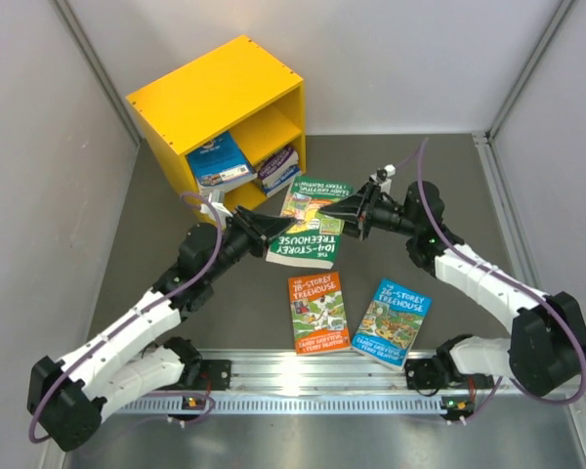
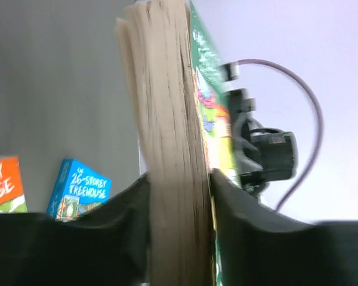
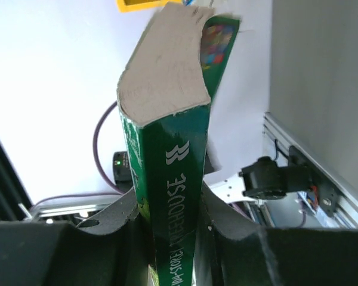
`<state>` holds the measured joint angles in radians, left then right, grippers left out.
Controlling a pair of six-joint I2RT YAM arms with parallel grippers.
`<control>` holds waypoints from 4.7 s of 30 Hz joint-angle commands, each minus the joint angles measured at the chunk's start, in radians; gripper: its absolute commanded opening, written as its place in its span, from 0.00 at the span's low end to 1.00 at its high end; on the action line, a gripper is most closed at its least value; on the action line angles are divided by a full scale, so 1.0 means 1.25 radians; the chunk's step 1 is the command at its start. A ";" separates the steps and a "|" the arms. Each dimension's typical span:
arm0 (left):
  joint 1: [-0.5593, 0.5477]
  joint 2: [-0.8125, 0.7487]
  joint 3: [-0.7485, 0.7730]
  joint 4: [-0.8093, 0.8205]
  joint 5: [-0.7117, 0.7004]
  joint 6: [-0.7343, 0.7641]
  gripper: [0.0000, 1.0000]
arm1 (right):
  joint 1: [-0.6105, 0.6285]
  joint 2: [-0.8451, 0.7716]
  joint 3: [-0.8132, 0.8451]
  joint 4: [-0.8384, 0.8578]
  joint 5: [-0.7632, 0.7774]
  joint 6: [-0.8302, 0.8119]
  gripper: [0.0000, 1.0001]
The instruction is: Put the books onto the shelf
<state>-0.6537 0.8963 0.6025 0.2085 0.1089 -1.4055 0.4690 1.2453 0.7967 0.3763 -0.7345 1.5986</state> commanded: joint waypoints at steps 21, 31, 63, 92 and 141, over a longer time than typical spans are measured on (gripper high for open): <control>0.161 0.387 0.986 -0.569 -0.150 0.509 0.00 | -0.033 -0.043 0.049 0.274 -0.037 0.145 0.82; 0.374 0.437 1.053 -0.564 -0.193 0.496 0.00 | -0.084 -0.113 -0.014 0.224 -0.068 0.125 0.83; 0.490 0.519 0.941 -0.698 -0.395 0.568 0.75 | -0.143 -0.169 -0.042 -0.102 -0.140 -0.104 0.86; 0.490 0.163 0.817 -0.888 -0.052 0.626 0.83 | -0.080 0.009 -0.048 -0.771 0.124 -0.789 1.00; -0.127 0.421 -0.174 0.025 0.150 0.051 0.84 | 0.129 0.324 -0.367 0.098 0.026 -0.358 0.08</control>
<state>-0.7856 1.3556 0.4232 0.0700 0.3992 -1.3220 0.5728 1.6474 0.3408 0.5304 -0.7944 1.1118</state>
